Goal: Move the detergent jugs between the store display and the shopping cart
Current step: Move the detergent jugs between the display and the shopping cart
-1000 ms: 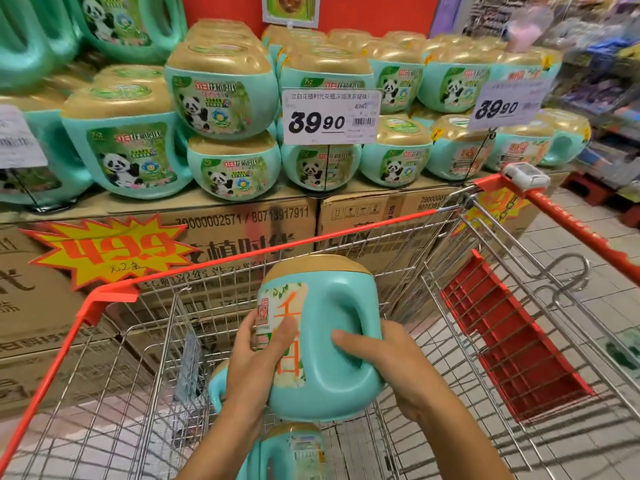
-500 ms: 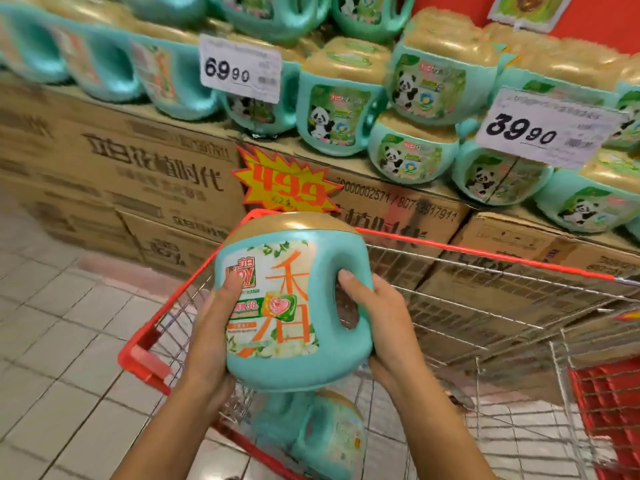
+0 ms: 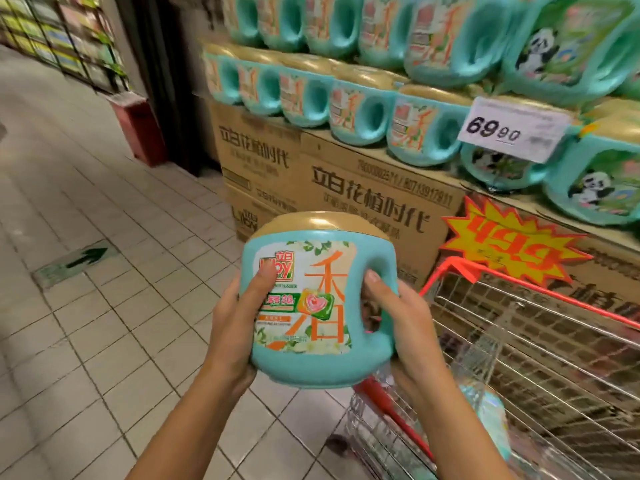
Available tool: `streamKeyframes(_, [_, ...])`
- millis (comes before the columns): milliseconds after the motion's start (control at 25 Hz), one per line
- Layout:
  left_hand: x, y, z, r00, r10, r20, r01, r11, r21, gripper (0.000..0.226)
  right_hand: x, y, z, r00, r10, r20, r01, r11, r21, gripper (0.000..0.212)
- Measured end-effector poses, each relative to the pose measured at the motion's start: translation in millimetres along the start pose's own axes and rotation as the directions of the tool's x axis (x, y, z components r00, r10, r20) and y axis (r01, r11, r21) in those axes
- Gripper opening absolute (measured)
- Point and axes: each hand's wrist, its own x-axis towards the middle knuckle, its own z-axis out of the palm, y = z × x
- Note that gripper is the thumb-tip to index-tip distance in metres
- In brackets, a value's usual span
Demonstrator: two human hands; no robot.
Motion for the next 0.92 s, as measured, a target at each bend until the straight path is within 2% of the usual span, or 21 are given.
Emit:
streamKeyframes(80, [24.3, 31.9, -27.2, 0.999, 0.022, 0.041, -0.023, 0.999, 0.032, 0.068, 17.5, 4.0, 40.4, 1.0, -0.012, -0.005, 0.012, 1.0, 0.025, 0.065])
streamKeyframes(120, [36.8, 45.1, -36.7, 0.997, 0.032, 0.063, -0.035, 0.998, 0.044, 0.068, 26.4, 4.6, 55.5, 1.0, -0.018, -0.006, 0.018, 0.999, 0.039, 0.064])
streamKeyframes(320, [111.1, 81.9, -50.3, 0.988, 0.042, 0.149, -0.044, 0.999, 0.012, 0.063, 83.0, -7.3, 98.5, 0.996, -0.075, -0.05, 0.079, 0.993, 0.09, 0.051])
streamKeyframes(480, [188.7, 98.6, -34.7, 0.974, 0.055, 0.221, -0.06, 0.998, 0.015, 0.06, 150.7, -21.1, 109.5, 0.984, -0.148, -0.102, 0.157, 0.984, 0.083, 0.031])
streamKeyframes(640, [266.6, 118.2, -10.1, 0.957, 0.075, 0.279, -0.078, 0.997, 0.001, 0.055, 220.7, -43.4, 114.8, 0.968, -0.203, -0.147, 0.212, 0.976, 0.048, 0.035])
streamKeyframes(920, [363.4, 138.8, 30.3, 0.902, 0.07, 0.425, -0.104, 0.993, 0.057, 0.09, 305.6, -75.9, 112.4, 0.929, -0.275, -0.249, 0.278, 0.96, -0.022, 0.031])
